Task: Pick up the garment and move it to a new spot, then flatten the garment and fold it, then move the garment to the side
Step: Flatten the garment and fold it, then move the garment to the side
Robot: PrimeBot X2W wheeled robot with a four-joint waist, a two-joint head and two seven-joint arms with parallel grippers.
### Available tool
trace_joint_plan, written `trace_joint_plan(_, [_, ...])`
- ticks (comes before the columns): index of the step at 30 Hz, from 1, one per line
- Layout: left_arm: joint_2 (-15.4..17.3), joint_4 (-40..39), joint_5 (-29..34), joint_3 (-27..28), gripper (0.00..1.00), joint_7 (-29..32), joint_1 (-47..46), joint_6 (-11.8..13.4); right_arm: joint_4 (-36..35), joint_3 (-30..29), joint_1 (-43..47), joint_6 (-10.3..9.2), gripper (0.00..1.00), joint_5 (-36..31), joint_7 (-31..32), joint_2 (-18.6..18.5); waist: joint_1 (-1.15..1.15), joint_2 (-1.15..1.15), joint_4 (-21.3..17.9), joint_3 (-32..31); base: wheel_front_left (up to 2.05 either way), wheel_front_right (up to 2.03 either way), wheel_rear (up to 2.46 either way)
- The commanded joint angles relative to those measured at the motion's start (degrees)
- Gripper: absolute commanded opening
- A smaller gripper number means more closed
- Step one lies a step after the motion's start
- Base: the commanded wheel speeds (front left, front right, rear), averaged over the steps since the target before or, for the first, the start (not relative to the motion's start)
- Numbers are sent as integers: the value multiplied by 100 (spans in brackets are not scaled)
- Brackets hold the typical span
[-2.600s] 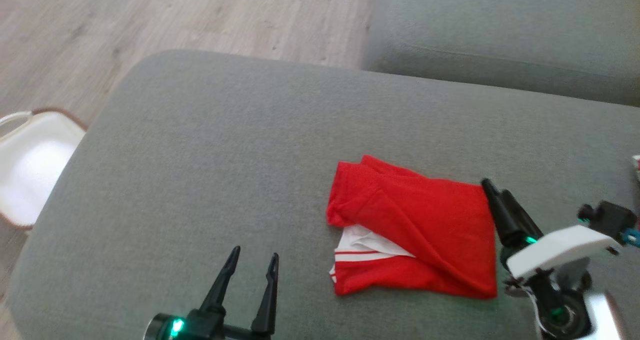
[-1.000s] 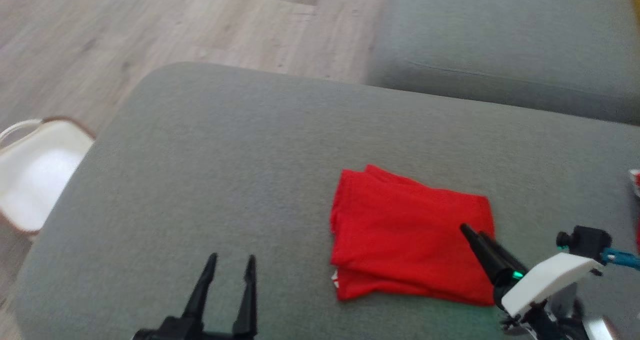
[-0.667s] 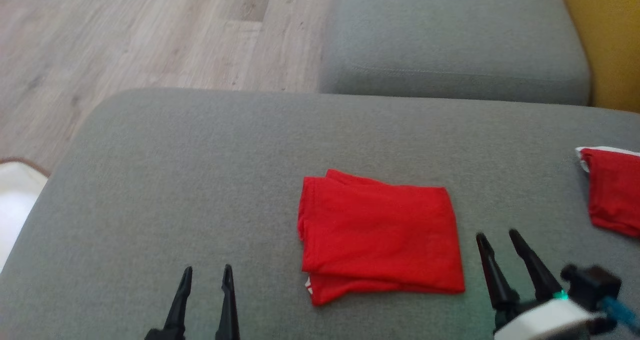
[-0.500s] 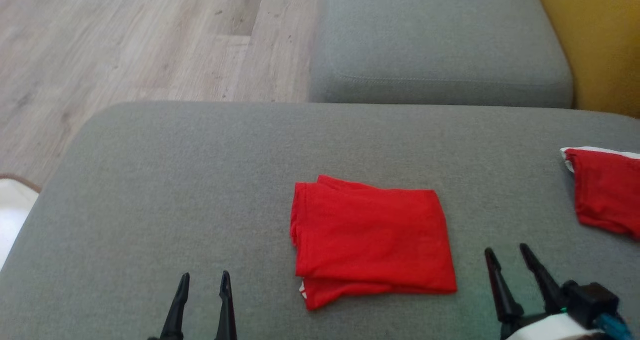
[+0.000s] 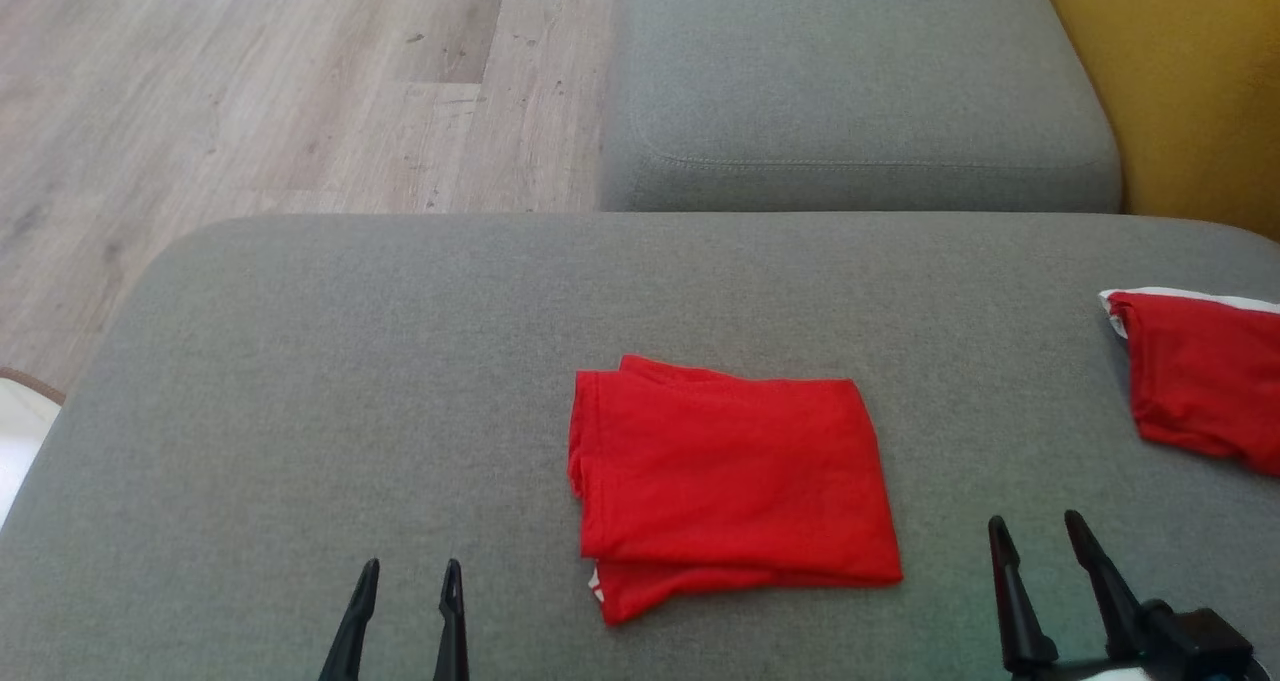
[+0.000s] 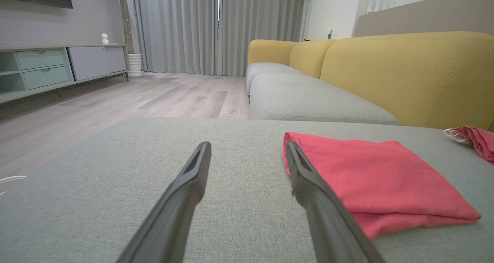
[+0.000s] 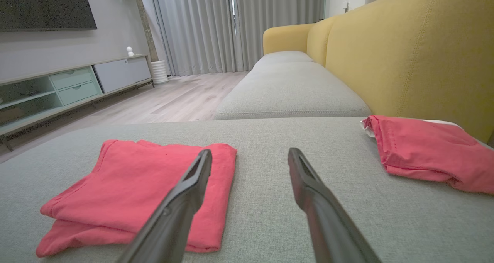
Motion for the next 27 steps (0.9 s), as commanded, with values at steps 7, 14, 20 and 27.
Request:
trace_joint_plan(7, [-55,-142,121,203,100,-55,-251,-91,-174,54,-242,-4,100,-66,-78,-12,0,0,1,-1,0,0,0])
trace_joint_plan(14, [-56,-116,166,223,100,-55,-277,-125,-156,51,-226,-4,100,-123,-78,22,0,0,-45,-5,0,0,0])
trace_joint_plan(20, [-57,-99,153,233,100,-55,-298,-125,-132,26,-197,-4,100,-154,-78,49,0,0,-61,-21,0,0,0])
trace_joint_plan(27, [-57,-104,35,258,100,-55,-289,-87,-94,40,-168,-4,100,-182,-78,63,0,0,-104,-53,0,0,0])
